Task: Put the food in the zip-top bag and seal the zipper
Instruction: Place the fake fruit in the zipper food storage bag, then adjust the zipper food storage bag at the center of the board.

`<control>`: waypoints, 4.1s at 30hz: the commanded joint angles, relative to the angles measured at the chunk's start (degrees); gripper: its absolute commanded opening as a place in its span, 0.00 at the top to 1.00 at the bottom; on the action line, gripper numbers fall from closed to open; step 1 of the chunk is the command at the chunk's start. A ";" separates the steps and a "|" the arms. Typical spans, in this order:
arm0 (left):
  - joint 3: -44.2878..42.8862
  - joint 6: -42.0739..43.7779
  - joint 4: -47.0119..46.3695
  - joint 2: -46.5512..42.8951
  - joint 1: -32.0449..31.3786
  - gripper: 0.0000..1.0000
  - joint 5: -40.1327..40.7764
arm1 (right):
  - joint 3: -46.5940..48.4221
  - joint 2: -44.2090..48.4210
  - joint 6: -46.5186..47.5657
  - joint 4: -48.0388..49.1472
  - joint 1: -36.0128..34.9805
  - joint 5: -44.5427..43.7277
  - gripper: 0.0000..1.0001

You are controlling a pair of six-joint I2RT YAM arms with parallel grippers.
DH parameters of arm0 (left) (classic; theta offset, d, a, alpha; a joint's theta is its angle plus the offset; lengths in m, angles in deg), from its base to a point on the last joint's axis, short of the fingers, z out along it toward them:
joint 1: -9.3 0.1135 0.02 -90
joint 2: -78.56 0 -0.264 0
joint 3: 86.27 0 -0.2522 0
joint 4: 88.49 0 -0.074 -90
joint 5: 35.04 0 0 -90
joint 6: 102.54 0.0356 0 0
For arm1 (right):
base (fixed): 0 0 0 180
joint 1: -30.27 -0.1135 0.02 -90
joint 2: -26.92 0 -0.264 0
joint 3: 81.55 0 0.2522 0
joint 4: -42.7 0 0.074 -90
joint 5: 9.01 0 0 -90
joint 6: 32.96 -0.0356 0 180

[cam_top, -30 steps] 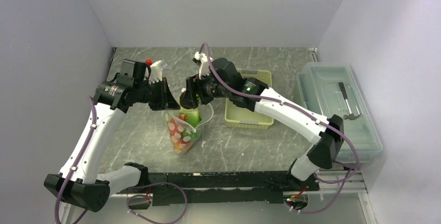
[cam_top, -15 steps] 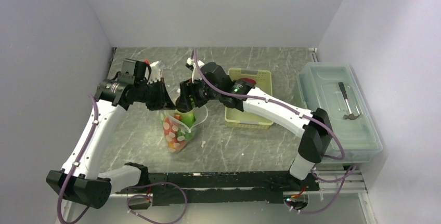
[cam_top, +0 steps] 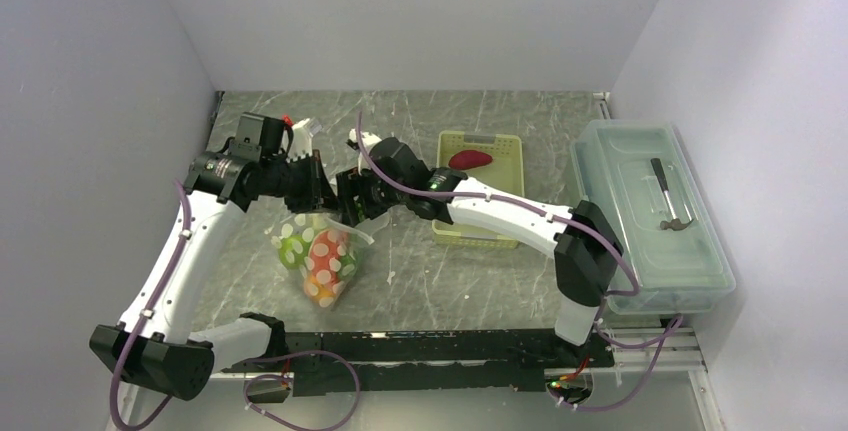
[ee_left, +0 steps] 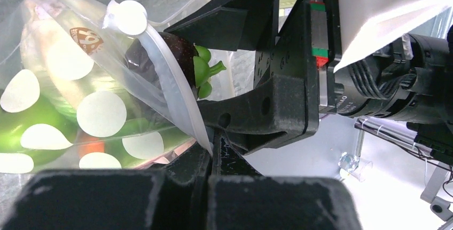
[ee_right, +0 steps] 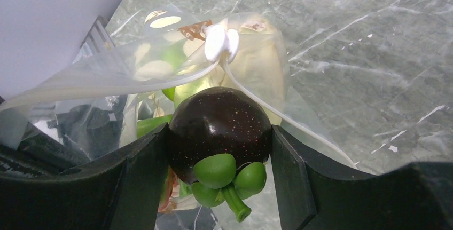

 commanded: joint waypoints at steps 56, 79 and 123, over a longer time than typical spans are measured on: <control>10.48 3.80 -4.65 -4.37 -0.36 1.00 2.94 | -1.44 3.08 6.05 4.75 0.02 -8.96 0.68; 10.25 3.52 -5.19 -4.82 -0.36 1.00 2.52 | 0.89 6.01 8.94 1.32 -0.16 -11.52 0.17; 9.71 3.15 -4.94 -5.47 -0.36 1.00 1.71 | -1.45 7.07 4.59 -12.28 6.60 -15.26 0.64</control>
